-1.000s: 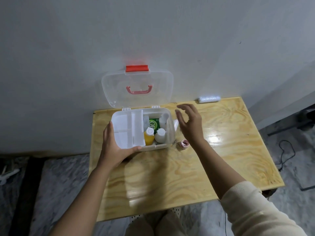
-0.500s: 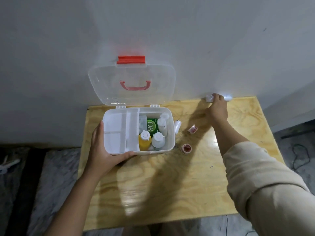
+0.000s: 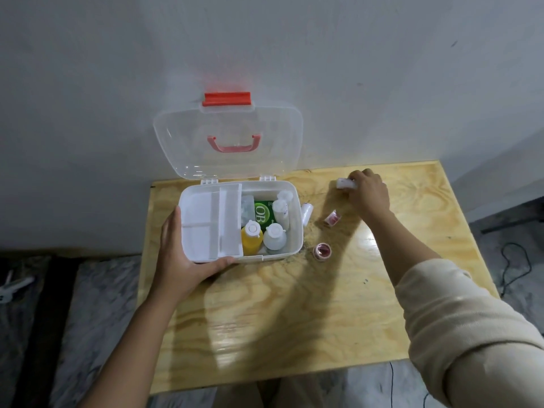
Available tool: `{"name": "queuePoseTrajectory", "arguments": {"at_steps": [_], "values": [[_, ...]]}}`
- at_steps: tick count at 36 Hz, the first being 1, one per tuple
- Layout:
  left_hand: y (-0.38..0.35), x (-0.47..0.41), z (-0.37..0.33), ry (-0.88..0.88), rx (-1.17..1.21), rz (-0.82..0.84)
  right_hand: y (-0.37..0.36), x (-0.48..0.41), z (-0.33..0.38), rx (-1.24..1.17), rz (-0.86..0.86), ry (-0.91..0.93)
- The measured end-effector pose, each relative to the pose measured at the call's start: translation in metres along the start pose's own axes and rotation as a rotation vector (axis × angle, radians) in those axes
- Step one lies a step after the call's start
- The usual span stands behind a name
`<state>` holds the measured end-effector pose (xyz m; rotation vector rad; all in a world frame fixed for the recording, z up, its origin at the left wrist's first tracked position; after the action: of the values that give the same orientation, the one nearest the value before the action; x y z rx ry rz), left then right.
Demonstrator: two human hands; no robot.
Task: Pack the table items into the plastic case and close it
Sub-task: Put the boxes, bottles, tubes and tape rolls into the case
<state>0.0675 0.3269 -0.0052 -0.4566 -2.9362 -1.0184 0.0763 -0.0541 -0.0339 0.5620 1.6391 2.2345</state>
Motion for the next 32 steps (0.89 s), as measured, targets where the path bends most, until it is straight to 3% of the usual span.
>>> {"name": "queuePoseTrajectory", "arguments": {"at_steps": [9, 12, 22, 32], "values": [[0.000, 0.001, 0.003, 0.034, -0.004, 0.017, -0.009, 0.014, 0.054, -0.190, 0.185, 0.322], [0.001, 0.000, 0.002, 0.011, 0.002, 0.013, -0.012, 0.020, 0.061, -0.174, 0.312, 0.407], [0.000, 0.000, 0.003, 0.037, 0.010, 0.021, -0.009, 0.044, 0.048, 0.026, 0.452, 0.600], [0.000, 0.000, 0.000, 0.026, 0.001, 0.014, -0.008, 0.054, 0.039, 0.115, 0.379, 0.531]]}}
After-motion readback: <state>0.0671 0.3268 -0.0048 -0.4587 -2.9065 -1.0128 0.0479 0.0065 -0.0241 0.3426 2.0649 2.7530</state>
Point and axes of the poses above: each hand's wrist, its own x-axis away from the middle knuckle, its own y-axis out of the back of the hand, z = x × y, the point moved 1 cm from there along -x, towards the middle knuckle, and after that the axes turned 5 degrees about z, right-handed, at the moved point
